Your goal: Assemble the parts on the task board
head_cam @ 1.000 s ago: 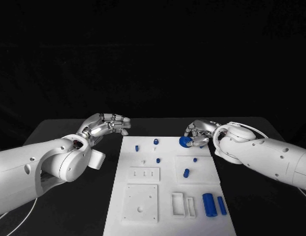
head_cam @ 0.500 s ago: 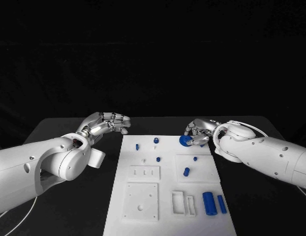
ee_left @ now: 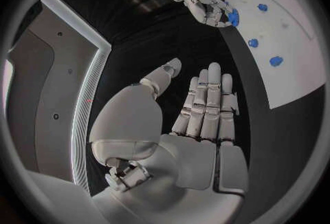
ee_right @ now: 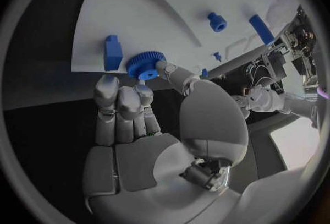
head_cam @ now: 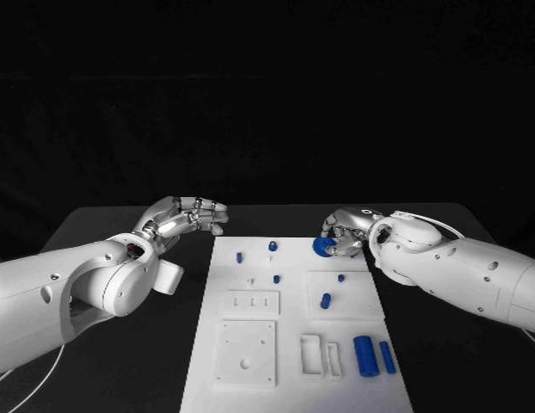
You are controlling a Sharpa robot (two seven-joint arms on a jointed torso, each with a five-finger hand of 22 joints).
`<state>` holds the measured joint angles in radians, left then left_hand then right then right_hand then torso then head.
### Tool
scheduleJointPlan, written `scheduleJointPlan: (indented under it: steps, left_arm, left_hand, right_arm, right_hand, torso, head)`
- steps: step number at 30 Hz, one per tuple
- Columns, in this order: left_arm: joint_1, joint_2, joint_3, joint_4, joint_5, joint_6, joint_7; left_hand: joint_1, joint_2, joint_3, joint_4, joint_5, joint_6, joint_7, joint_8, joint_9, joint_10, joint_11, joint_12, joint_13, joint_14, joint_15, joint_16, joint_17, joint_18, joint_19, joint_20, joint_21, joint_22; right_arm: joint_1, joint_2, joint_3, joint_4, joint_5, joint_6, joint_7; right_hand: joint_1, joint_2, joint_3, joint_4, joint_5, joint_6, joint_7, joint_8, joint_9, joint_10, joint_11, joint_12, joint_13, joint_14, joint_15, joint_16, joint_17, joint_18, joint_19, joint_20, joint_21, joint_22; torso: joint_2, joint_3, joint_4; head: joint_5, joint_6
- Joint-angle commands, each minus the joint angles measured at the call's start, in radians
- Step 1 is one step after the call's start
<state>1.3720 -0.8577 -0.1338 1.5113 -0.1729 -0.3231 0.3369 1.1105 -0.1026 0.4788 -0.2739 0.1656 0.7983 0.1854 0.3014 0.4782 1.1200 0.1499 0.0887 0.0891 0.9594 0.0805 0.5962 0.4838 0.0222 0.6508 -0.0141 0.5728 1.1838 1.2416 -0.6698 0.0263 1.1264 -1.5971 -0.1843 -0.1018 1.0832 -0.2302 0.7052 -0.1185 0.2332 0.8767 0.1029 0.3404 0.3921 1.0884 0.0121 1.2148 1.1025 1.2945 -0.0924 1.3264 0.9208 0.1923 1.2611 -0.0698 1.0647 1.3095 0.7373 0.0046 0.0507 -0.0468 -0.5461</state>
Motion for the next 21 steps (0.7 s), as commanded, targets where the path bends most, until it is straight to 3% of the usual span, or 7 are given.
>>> scheduleJointPlan:
  steps: [1, 10, 21]
  left_arm:
    - [0.001, 0.002, 0.001, 0.003, -0.003, 0.0, 0.008]
    - [0.001, 0.002, 0.001, 0.002, -0.003, -0.002, 0.007]
    - [0.001, 0.003, 0.001, 0.0, -0.003, -0.005, 0.007]
  left_hand:
    - [0.005, -0.003, 0.001, -0.007, -0.003, -0.004, 0.004, -0.004, 0.0, -0.005, 0.0, -0.003, -0.001, 0.001, 0.003, 0.005, 0.001, -0.003, 0.006, -0.001, -0.005, 0.001]
    - [0.005, -0.003, 0.001, -0.006, -0.003, -0.005, 0.004, -0.004, 0.0, -0.005, 0.0, -0.004, -0.001, 0.0, 0.003, 0.005, 0.002, -0.003, 0.006, -0.001, -0.006, 0.002]
    - [0.004, -0.003, 0.001, -0.006, -0.003, -0.005, 0.004, -0.004, 0.0, -0.004, 0.001, -0.004, -0.001, 0.0, 0.003, 0.006, 0.002, -0.004, 0.007, -0.001, -0.006, 0.002]
  right_arm:
    - [-0.012, 0.001, -0.008, 0.013, -0.124, 0.008, -0.053]
    - [-0.012, -0.004, -0.008, 0.039, -0.158, -0.034, -0.069]
    - [-0.006, -0.006, -0.007, 0.102, -0.297, -0.125, -0.118]
  right_hand:
    - [-0.01, -0.005, 0.002, 0.007, 0.015, 0.06, 0.018, 0.007, 0.002, 0.007, -0.004, 0.004, 0.001, -0.001, -0.008, -0.005, 0.003, 0.07, 0.001, -0.01, 0.007, 0.017]
    - [-0.01, -0.015, 0.007, 0.012, 0.017, 0.068, 0.015, 0.01, 0.004, 0.015, -0.006, 0.005, 0.003, 0.001, -0.01, -0.006, 0.006, 0.07, 0.003, -0.011, 0.011, 0.017]
    - [0.002, -0.032, 0.031, 0.028, -0.005, 0.084, 0.01, 0.014, 0.007, 0.041, -0.011, 0.011, 0.012, 0.005, -0.015, -0.009, 0.011, 0.07, 0.009, -0.014, 0.016, 0.015]
  torso:
    - [0.0, 0.0003, 0.001]
    - [0.0, -0.0003, 0.0003]
    - [-0.001, 0.0, 0.0002]
  head:
    - [0.0, 0.002]
    - [0.002, 0.004]
    - [0.005, 0.008]
